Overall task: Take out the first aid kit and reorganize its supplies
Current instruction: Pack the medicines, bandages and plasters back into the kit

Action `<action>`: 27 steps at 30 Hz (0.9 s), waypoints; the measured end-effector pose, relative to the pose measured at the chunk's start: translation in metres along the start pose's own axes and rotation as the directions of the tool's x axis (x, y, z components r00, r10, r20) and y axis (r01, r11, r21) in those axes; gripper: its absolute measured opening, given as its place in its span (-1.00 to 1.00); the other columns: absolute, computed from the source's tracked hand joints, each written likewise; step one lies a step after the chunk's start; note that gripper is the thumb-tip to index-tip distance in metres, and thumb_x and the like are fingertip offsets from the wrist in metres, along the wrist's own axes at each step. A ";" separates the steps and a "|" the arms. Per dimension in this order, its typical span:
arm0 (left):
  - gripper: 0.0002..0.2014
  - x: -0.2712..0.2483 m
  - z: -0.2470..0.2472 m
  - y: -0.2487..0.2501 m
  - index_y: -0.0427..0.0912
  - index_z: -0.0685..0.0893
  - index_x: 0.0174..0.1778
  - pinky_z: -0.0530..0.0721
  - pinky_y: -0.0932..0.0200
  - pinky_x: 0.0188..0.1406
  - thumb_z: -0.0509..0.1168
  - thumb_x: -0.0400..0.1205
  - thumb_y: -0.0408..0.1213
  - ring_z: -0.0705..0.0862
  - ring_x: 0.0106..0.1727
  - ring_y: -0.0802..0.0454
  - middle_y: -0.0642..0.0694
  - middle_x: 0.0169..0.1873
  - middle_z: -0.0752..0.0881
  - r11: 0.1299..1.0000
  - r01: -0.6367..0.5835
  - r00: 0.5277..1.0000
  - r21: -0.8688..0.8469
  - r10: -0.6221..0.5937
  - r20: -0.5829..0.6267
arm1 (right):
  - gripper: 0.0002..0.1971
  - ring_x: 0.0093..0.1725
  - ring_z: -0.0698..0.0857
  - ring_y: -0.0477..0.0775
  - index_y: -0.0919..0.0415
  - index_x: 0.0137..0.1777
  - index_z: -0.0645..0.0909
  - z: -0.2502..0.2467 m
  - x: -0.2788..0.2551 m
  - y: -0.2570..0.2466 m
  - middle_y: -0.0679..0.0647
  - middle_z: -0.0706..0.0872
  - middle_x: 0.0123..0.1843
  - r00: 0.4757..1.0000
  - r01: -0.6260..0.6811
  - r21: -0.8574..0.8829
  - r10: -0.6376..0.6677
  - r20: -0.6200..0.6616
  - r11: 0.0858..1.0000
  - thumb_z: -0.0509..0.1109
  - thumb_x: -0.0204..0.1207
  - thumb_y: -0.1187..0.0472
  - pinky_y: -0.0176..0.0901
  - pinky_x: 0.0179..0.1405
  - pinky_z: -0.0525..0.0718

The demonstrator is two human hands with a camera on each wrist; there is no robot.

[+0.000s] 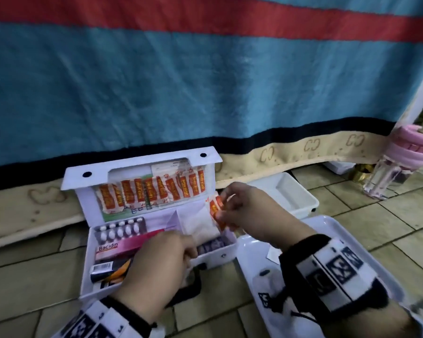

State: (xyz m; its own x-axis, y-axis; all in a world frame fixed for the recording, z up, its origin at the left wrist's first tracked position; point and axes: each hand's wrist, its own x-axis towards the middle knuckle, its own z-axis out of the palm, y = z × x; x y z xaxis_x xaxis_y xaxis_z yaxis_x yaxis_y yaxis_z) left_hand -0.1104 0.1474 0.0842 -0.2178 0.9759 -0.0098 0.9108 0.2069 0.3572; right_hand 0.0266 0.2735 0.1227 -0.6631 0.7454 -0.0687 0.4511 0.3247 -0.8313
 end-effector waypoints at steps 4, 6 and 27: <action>-0.92 -0.014 -0.010 -0.024 -0.03 0.75 -0.23 0.60 0.30 -0.15 0.39 0.45 -0.30 0.62 -0.23 0.28 0.13 -0.26 0.67 0.998 0.045 0.999 -0.031 -0.046 -0.024 | -0.94 -0.35 0.65 0.04 0.19 -0.23 0.69 0.021 0.042 -0.014 0.21 0.80 -0.26 0.996 0.082 -0.041 -0.080 0.050 0.996 0.52 0.39 0.33 0.19 -0.14 0.73; -0.88 -0.022 -0.016 -0.035 -0.02 0.76 -0.21 0.47 0.50 -0.26 0.36 0.45 -0.32 0.57 -0.29 0.36 0.15 -0.27 0.65 0.997 0.041 0.999 -0.070 -0.040 0.013 | -0.87 -0.29 0.63 0.04 0.14 -0.27 0.70 0.024 0.059 -0.024 0.18 0.75 -0.26 0.993 0.114 0.012 -0.115 0.035 0.993 0.49 0.43 0.37 0.20 -0.04 0.70; -0.80 -0.023 -0.012 -0.049 0.06 0.79 -0.17 0.43 0.59 -0.25 0.35 0.43 -0.34 0.56 -0.30 0.55 0.22 -0.48 0.54 0.980 0.050 0.996 -0.192 -0.062 -0.058 | -0.75 0.32 0.51 0.10 -0.06 0.26 0.57 0.031 0.094 -0.050 -0.02 0.53 0.29 0.918 0.347 -0.664 -0.386 0.095 0.663 0.18 0.65 0.10 -0.04 0.21 0.51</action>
State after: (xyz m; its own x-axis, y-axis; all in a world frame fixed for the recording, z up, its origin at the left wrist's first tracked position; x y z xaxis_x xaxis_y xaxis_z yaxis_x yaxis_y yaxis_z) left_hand -0.1539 0.1136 0.0780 -0.2939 0.9556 0.0226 0.8148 0.2381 0.5285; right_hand -0.0771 0.3096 0.1402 -0.8393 0.5034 0.2053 0.4650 0.8604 -0.2087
